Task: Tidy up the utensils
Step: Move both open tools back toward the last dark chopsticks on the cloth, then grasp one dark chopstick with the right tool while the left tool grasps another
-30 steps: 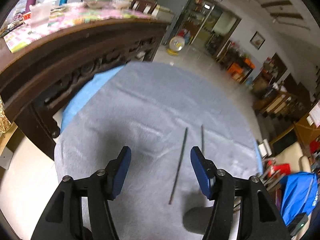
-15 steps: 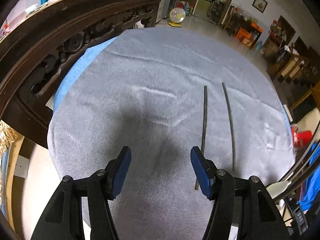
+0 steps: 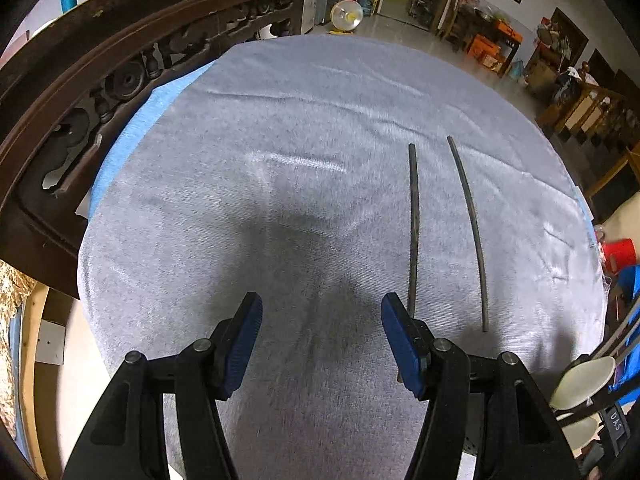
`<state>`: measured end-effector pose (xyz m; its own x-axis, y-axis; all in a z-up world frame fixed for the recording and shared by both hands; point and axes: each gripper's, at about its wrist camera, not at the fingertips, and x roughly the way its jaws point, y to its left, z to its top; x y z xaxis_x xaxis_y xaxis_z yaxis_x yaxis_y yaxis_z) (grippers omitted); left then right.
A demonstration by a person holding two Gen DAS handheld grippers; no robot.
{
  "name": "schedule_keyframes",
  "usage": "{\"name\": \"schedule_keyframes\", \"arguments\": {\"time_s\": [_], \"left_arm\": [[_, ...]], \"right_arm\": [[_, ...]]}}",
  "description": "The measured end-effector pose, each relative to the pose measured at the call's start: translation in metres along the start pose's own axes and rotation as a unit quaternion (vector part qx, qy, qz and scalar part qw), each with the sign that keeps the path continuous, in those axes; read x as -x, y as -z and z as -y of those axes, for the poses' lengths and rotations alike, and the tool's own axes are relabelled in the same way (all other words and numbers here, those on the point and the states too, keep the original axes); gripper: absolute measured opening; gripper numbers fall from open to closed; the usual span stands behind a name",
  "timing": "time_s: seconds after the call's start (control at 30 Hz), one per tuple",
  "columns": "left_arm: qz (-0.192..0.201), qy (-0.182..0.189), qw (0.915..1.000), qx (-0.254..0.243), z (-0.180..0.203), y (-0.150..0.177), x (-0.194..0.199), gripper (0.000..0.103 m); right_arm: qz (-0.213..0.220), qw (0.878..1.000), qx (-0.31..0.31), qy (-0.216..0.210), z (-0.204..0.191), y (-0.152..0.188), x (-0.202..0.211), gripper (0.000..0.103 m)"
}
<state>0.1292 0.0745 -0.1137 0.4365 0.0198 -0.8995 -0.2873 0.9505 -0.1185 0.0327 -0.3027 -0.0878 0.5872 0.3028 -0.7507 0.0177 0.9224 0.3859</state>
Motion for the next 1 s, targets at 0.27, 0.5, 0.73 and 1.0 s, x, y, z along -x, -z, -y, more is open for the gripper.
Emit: {"name": "schedule_keyframes", "arguments": {"time_s": [0.27,0.5,0.73,1.0], "left_arm": [[-0.021,-0.014,0.9996,-0.011,0.001,0.002,-0.023,0.063],[-0.036,-0.023,0.9988,-0.021,0.003,-0.001,-0.040,0.062],[-0.045,-0.028,0.9981,-0.031,0.008,-0.007,-0.054,0.062],[-0.046,-0.036,0.9974,-0.042,0.015,-0.015,-0.059,0.062]], "right_arm": [[-0.026,1.000,0.011,0.008,0.006,-0.006,-0.016,0.058],[-0.062,0.997,0.044,0.025,0.019,-0.031,-0.035,0.058],[-0.111,0.989,0.094,0.018,0.017,-0.070,-0.070,0.058],[-0.196,0.973,0.122,-0.025,-0.023,-0.130,-0.132,0.058]]}}
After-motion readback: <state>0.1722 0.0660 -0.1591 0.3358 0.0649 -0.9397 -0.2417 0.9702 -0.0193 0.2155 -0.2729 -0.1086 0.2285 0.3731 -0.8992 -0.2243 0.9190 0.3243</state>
